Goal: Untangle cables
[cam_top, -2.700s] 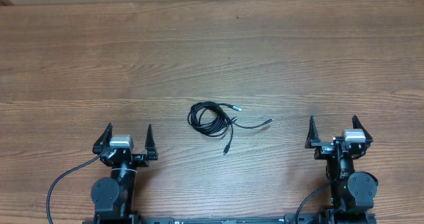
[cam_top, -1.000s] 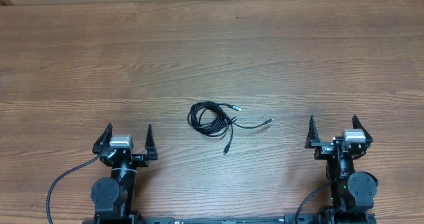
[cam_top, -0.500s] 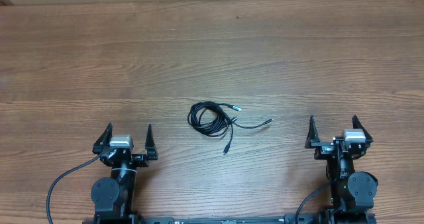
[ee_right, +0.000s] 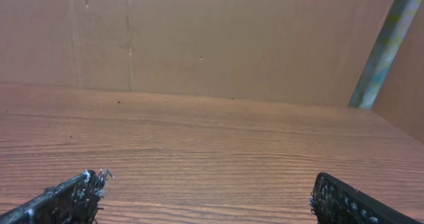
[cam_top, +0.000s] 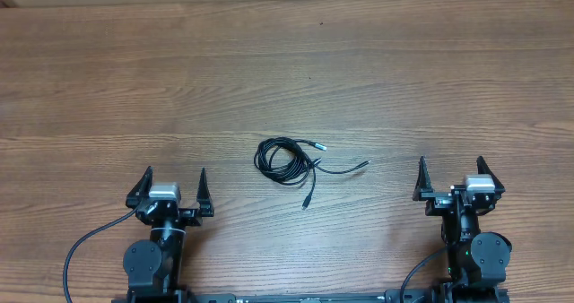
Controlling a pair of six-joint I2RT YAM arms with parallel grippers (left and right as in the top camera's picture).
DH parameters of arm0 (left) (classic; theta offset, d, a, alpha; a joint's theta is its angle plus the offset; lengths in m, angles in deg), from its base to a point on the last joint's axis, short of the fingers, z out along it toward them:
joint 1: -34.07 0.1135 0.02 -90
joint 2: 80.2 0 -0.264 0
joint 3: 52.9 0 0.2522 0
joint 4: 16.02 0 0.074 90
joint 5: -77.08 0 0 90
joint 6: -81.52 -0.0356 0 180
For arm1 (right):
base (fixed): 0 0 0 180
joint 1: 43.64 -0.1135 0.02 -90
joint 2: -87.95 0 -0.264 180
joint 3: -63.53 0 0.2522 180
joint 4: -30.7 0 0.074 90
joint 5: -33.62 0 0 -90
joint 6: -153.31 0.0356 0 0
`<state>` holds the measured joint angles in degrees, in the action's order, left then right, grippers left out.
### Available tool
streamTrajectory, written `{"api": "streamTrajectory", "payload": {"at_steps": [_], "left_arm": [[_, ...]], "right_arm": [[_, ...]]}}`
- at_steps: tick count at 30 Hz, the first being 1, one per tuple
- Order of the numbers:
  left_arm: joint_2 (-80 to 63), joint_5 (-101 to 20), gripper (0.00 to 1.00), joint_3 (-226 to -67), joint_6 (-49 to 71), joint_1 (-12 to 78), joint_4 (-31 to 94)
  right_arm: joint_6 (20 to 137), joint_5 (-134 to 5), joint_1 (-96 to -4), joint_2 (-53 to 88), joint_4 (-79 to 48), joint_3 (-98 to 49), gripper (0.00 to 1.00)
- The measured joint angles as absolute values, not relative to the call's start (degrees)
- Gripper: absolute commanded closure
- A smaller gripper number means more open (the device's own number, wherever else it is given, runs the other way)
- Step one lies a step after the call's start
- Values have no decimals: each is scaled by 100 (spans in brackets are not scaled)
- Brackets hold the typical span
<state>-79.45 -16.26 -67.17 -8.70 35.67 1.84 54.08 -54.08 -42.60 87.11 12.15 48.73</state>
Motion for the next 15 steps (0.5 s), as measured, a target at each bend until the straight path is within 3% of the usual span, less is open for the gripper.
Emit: {"api": "streamTrajectory", "payload": {"at_steps": [10,15], "left_arm": [[-7945,-1440,0,-6717,-866,3567,180],[-7945,-1728,0,-6715,-855,3567,-430]], "right_arm": [[5406,-5405,-4260,8711,1215,4873,0],[5406,-5408,-4260,8711,1215,4873,0]]}}
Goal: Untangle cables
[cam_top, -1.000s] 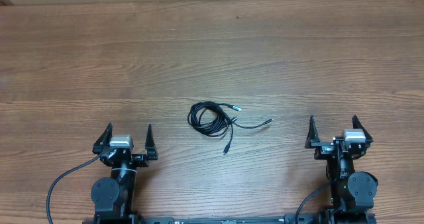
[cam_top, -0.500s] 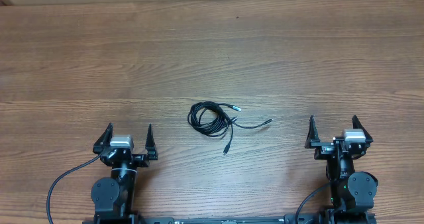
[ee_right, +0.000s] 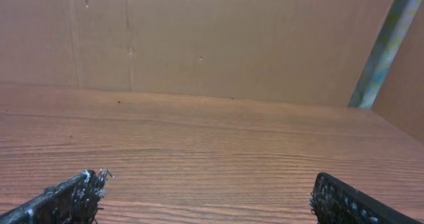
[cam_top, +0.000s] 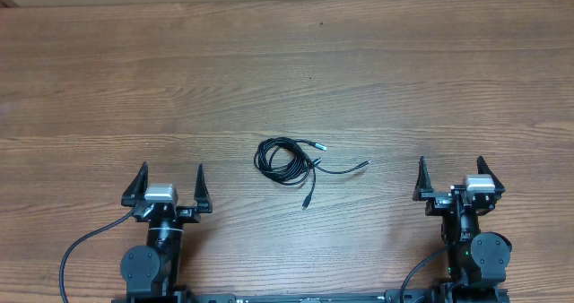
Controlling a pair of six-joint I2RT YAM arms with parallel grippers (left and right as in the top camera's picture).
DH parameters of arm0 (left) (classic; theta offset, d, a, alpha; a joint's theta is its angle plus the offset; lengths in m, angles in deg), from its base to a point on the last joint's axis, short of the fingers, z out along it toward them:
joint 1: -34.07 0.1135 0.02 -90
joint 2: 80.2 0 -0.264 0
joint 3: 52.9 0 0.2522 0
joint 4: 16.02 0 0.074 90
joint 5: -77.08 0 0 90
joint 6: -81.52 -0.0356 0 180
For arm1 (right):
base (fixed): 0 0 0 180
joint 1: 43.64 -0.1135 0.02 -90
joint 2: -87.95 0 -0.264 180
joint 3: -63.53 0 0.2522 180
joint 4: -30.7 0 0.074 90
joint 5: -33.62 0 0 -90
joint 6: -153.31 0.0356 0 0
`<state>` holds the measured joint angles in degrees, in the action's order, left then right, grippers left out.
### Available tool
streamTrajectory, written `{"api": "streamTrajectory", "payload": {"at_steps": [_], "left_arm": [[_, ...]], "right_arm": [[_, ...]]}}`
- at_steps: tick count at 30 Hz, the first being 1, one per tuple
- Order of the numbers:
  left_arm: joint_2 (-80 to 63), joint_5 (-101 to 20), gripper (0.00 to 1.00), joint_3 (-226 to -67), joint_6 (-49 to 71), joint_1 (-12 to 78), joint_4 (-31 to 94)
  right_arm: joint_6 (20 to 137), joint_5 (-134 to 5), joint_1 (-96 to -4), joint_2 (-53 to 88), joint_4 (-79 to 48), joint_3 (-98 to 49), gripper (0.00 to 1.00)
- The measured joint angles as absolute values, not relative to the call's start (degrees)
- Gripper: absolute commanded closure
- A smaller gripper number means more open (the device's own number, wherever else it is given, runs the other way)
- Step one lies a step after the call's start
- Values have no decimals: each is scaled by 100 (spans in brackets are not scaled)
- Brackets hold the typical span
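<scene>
A tangled bundle of thin black cables [cam_top: 285, 162] lies on the wooden table near the middle, coiled on the left with loose ends trailing right and down. My left gripper [cam_top: 169, 179] stands open at the front left, well away from the cables. At the front right, my right gripper [cam_top: 451, 170] is open too, its two fingertips spread wide and nothing between them. The right wrist view shows only bare wood between the fingers [ee_right: 73, 194]; the cables are out of that view.
The wooden table [cam_top: 404, 79] stretches far back. A brown board wall [ee_right: 232, 38] stands behind it, with a greenish post [ee_right: 384, 45] at the right. Each arm's black base cable runs off the front edge.
My left gripper has shifted a little to the left and toward the front. The right gripper and the cables have stayed where they were.
</scene>
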<state>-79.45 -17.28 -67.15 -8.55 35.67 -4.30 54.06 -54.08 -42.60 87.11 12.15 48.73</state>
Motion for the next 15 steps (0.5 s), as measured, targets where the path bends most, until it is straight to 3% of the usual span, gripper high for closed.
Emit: {"api": "streamTrajectory", "payload": {"at_steps": [15], "left_arm": [[-7553,-2764,0,-7777,-95,3567,468]], "right_arm": [[5404,-5408,-4260,8711,1217,4873,0]]}}
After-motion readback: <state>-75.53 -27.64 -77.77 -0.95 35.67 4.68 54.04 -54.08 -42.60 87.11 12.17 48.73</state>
